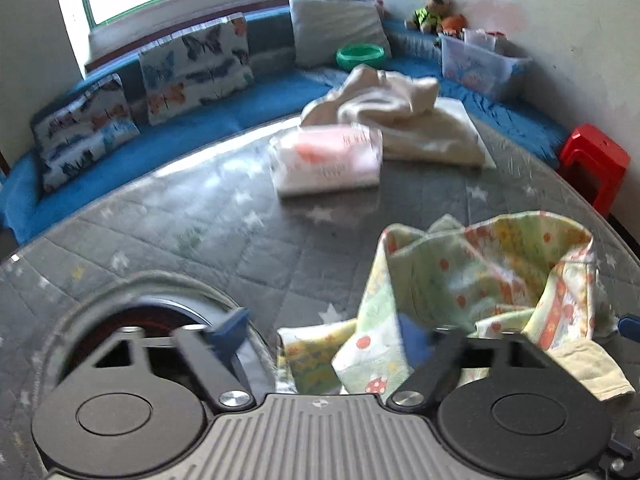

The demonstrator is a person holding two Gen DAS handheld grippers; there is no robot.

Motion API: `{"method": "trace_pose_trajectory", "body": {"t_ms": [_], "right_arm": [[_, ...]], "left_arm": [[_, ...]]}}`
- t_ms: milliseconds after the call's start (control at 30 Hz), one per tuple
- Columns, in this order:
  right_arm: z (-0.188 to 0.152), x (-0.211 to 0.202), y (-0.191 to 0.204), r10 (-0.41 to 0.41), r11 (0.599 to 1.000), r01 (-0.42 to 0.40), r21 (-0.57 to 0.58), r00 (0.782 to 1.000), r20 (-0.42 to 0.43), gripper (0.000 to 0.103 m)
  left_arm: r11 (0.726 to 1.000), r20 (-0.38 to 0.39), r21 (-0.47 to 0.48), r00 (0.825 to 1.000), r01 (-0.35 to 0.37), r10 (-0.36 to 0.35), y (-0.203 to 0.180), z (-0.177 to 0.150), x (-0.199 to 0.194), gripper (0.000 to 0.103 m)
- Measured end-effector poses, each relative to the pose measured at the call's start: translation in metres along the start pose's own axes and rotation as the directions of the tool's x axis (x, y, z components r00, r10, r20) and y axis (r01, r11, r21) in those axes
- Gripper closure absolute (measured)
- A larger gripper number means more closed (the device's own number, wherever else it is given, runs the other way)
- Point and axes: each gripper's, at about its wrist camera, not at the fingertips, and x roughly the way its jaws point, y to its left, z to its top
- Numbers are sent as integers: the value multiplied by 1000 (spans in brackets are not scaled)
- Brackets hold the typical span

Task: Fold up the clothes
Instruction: 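Grasp the floral shirt's fabric with the left tool, then grasp another edge of the shirt with the right tool while the left tool holds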

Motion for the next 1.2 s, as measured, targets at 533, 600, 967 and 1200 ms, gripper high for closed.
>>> {"method": "trace_pose_trajectory", "body": {"t_ms": [533,600,967,1200], "right_arm": [[-14,-20,6,59,998,-62,-34,996,-66,3],[-8,-27,4,48,998,-50,-44,998,-46,4],[48,11,-8,-87,983,93,-158,995,46,18],[45,28,-18,-105,986,104,-127,994,2,51]], "left_arm": [[989,26,85,992,119,-121,1,-48,-31,96],[987,35,101,991,122,-126,0,-59,-36,96],[986,58,74,987,147,-152,10,-105,-63,97],[987,48,56,987,148,-151,16,-114,-68,97]]}}
